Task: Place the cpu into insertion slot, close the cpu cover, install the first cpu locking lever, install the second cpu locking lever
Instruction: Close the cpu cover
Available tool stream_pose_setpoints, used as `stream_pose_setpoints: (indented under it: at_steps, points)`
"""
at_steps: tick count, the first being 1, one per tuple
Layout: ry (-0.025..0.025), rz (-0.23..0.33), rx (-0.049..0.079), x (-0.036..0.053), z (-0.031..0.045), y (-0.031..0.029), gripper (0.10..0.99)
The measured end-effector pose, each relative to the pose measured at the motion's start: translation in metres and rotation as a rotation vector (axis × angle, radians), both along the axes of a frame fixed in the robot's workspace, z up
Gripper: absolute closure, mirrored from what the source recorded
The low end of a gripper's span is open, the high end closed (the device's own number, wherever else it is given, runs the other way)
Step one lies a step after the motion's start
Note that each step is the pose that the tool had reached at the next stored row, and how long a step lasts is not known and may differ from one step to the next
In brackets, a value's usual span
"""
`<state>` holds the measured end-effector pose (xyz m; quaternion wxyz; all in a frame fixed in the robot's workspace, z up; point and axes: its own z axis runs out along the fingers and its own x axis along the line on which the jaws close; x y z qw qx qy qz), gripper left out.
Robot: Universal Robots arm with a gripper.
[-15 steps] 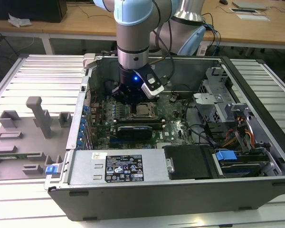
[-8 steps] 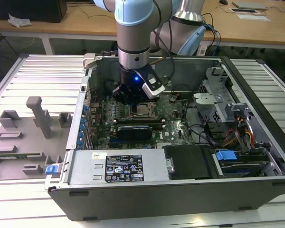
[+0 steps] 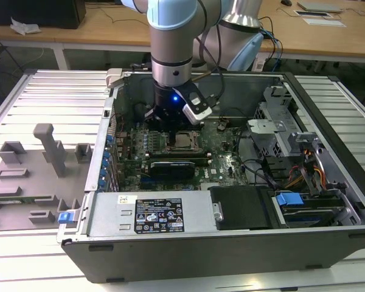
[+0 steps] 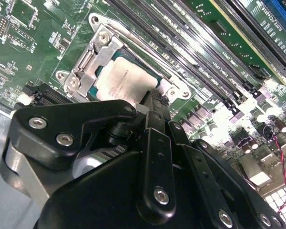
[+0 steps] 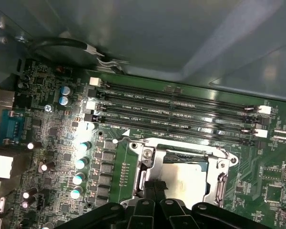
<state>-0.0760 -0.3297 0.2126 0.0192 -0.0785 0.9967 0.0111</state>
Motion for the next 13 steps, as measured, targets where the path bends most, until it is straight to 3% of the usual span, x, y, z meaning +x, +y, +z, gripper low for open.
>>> stream_pose_setpoints:
  at_steps: [6, 13]
  points:
    - [0.0019, 0.010, 0.000, -0.0021, -0.0049, 0.0000, 0.980]
    - [0.0019, 0.010, 0.000, 0.0005, -0.0053, 0.0000, 0.980]
